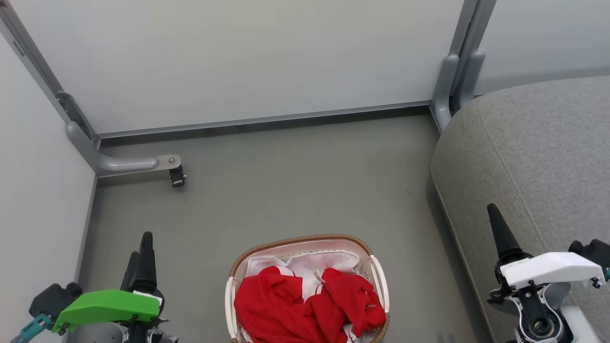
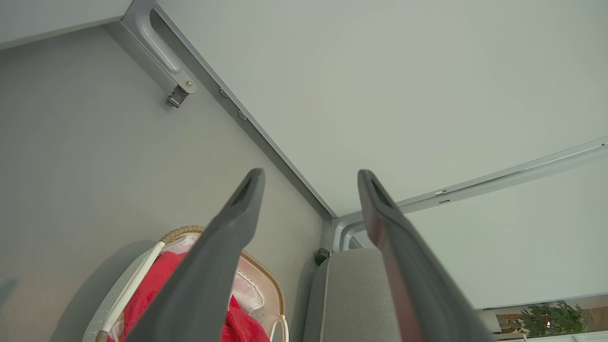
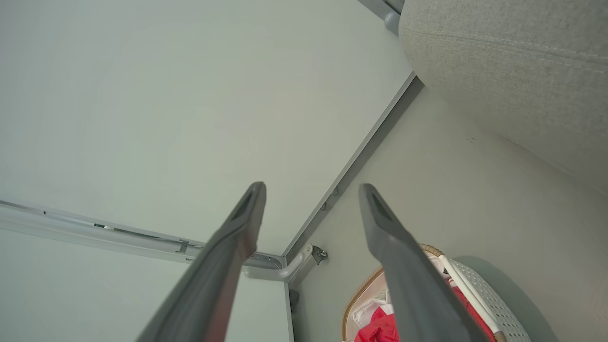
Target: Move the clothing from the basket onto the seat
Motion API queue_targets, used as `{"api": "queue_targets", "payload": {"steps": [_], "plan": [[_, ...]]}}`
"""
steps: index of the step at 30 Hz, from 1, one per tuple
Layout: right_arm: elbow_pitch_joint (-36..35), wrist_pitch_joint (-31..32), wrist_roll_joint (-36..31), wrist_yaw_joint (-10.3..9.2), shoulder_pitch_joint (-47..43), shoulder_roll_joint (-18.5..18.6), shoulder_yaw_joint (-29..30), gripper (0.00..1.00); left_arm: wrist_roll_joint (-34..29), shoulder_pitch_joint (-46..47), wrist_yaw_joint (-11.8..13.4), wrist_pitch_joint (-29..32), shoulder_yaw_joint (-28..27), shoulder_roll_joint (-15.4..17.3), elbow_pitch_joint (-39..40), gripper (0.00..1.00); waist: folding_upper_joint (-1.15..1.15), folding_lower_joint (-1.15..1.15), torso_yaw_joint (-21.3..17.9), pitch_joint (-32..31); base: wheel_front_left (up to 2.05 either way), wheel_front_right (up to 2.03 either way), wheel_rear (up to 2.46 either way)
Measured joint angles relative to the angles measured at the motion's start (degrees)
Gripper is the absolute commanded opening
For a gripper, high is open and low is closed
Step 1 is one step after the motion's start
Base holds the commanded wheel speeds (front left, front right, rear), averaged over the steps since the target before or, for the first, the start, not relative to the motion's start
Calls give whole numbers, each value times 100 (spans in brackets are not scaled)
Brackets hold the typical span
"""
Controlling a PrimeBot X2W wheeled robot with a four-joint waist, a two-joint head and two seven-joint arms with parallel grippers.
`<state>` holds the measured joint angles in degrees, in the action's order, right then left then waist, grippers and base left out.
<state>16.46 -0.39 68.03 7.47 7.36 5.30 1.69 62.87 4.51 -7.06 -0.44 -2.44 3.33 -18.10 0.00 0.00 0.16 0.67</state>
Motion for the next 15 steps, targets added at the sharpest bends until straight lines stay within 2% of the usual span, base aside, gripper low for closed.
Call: {"api": "queue_targets", "payload": {"steps": [15], "plan": [[124, -311, -1418, 0, 121, 153, -332, 100, -1416, 45, 118, -313, 327, 130, -177, 100, 0, 0, 20, 48, 0, 0, 0]]}}
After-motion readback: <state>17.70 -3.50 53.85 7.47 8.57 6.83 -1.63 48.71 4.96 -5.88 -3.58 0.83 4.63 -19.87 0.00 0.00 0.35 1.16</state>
